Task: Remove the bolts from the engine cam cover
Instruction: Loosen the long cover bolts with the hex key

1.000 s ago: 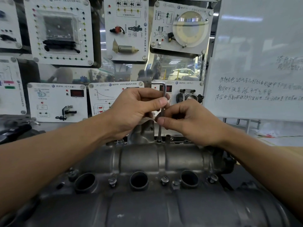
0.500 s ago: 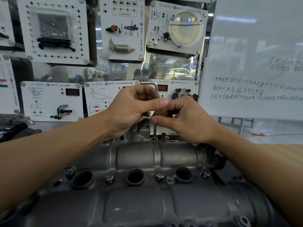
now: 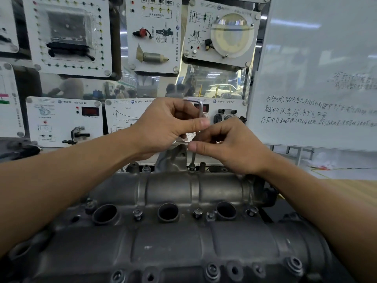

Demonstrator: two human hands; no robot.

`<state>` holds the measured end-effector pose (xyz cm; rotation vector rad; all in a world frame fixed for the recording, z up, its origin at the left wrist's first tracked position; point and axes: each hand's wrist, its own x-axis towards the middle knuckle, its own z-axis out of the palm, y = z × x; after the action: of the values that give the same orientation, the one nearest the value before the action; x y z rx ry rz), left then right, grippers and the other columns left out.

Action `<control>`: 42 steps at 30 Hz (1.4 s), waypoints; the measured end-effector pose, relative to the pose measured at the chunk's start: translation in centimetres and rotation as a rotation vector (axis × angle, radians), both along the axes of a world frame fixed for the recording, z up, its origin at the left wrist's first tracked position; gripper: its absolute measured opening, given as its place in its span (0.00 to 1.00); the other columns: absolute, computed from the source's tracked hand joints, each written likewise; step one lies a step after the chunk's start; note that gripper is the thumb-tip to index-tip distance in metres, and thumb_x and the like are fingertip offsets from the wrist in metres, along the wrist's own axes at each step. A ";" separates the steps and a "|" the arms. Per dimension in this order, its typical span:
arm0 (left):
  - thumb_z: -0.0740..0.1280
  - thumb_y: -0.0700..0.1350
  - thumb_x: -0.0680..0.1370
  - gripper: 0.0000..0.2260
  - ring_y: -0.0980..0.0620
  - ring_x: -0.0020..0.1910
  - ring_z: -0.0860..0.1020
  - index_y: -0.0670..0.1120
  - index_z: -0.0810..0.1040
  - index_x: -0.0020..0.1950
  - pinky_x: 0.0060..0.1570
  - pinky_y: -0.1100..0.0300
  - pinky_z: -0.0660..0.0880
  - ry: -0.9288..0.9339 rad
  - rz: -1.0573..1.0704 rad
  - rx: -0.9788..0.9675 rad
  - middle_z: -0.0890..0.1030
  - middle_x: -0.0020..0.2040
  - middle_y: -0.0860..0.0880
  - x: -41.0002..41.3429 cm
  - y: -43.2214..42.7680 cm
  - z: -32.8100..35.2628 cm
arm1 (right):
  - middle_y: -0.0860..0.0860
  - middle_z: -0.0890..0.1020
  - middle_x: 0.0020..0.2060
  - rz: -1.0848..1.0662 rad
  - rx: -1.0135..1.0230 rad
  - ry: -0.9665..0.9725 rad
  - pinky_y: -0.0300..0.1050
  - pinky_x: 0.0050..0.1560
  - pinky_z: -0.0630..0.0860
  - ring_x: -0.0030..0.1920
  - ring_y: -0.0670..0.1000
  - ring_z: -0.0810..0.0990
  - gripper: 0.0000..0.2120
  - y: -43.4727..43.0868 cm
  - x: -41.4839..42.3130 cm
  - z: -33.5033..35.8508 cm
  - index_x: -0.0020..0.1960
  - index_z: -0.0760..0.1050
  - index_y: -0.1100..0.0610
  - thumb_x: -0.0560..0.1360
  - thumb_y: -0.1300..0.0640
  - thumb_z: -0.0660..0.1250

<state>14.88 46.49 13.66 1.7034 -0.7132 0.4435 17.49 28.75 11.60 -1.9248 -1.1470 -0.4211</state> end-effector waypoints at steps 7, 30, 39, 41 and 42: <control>0.76 0.43 0.67 0.11 0.54 0.32 0.75 0.44 0.74 0.35 0.32 0.66 0.75 -0.045 0.065 0.033 0.77 0.35 0.44 -0.3 -1.0 -0.1 | 0.55 0.85 0.33 0.029 0.069 0.026 0.53 0.40 0.77 0.34 0.60 0.78 0.05 -0.1 0.3 0.0 0.39 0.84 0.57 0.72 0.57 0.76; 0.78 0.47 0.61 0.15 0.54 0.30 0.73 0.43 0.74 0.33 0.28 0.65 0.72 -0.005 0.121 0.043 0.76 0.30 0.50 0.4 -0.4 0.5 | 0.61 0.84 0.34 -0.045 0.082 -0.049 0.55 0.37 0.76 0.35 0.65 0.78 0.10 -0.1 0.8 -0.2 0.40 0.85 0.59 0.72 0.52 0.76; 0.71 0.47 0.69 0.10 0.51 0.45 0.78 0.49 0.86 0.49 0.42 0.60 0.74 0.244 -0.134 0.125 0.82 0.42 0.48 0.7 1.5 0.4 | 0.61 0.81 0.34 -0.044 -0.082 -0.098 0.50 0.39 0.75 0.34 0.58 0.76 0.10 -0.1 0.5 -0.1 0.44 0.83 0.63 0.79 0.58 0.68; 0.70 0.45 0.71 0.11 0.49 0.48 0.78 0.47 0.84 0.52 0.45 0.58 0.74 0.300 -0.203 0.056 0.83 0.46 0.47 1.0 1.7 -0.1 | 0.53 0.78 0.29 -0.050 -0.099 -0.083 0.39 0.35 0.71 0.30 0.45 0.72 0.10 -0.1 0.5 -0.2 0.44 0.82 0.62 0.80 0.58 0.67; 0.69 0.44 0.72 0.11 0.50 0.49 0.78 0.46 0.84 0.52 0.45 0.59 0.74 0.320 -0.225 0.027 0.83 0.47 0.47 1.1 1.7 -0.4 | 0.47 0.75 0.27 -0.055 -0.098 -0.075 0.34 0.34 0.68 0.29 0.41 0.70 0.09 -0.2 0.5 -0.2 0.43 0.82 0.61 0.80 0.59 0.67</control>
<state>15.94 48.24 13.31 1.6462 -0.6666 0.0027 18.00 28.60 11.41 -2.0450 -1.1841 -0.4781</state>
